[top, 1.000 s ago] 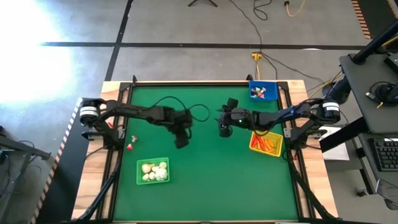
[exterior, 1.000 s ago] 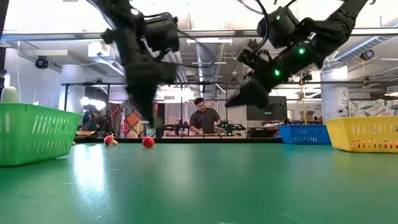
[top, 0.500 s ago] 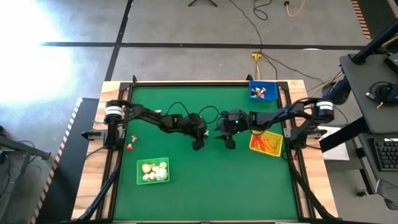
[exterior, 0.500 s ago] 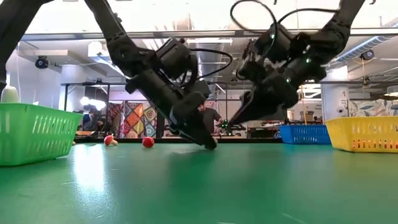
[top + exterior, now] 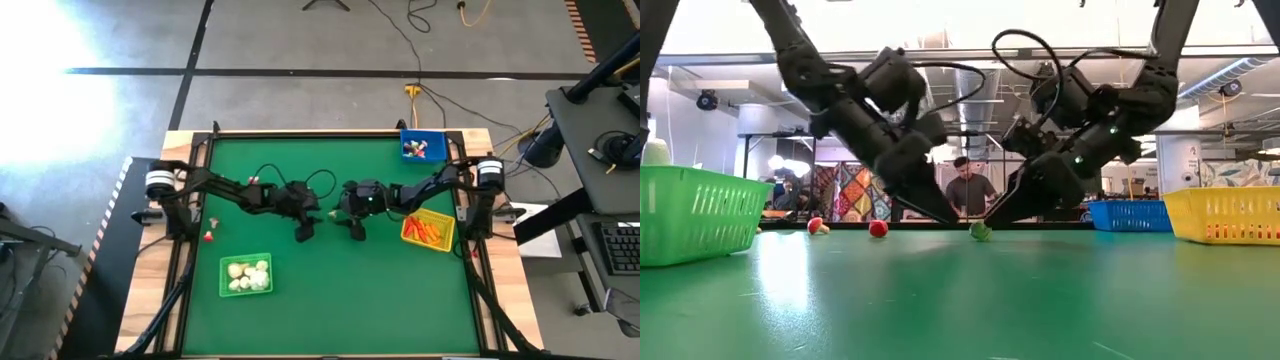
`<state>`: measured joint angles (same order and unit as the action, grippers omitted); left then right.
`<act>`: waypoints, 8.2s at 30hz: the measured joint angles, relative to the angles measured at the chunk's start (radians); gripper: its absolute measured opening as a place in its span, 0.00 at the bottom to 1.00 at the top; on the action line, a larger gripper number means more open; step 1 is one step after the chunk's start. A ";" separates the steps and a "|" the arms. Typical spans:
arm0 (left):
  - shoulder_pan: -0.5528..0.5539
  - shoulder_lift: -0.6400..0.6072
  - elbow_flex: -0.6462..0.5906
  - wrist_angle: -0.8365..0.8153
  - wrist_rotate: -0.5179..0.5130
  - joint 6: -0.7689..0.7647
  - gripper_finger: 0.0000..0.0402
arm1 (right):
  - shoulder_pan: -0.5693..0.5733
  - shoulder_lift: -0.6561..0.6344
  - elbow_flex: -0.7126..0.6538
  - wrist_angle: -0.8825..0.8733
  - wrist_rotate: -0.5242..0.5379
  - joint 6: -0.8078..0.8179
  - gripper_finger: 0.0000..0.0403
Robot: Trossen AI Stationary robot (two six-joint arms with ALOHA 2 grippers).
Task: Sort produce into baskets
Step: Put the green mushroom into the blue bin, then put the red mushroom into the blue bin, then put the brown mushroom into the blue bin
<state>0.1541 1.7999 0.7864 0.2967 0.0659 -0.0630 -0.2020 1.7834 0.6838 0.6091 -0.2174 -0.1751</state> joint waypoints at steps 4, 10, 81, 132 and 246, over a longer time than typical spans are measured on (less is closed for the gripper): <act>0.000 -0.092 -0.071 0.017 -0.065 -0.012 0.45 | 0.000 0.069 0.039 -0.005 -0.003 -0.028 0.59; 0.000 -0.252 -0.173 0.014 -0.114 -0.048 0.45 | -0.011 0.094 0.070 -0.013 -0.010 -0.083 0.57; 0.086 -0.322 -0.464 0.200 -0.292 0.002 0.67 | 0.080 -0.539 -0.033 -0.679 0.947 0.569 0.60; -0.071 0.221 -0.108 0.685 -0.048 -0.136 0.33 | 0.141 -0.245 -0.081 -0.224 0.247 0.007 0.59; -0.048 -0.558 -0.075 -1.461 -0.108 -0.580 0.48 | 0.070 -0.716 0.014 -0.712 0.720 0.414 0.60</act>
<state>0.1060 1.2421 0.7115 -1.1645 -0.0425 -0.6425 -0.1324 1.0675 0.6975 -0.1028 0.5029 0.2384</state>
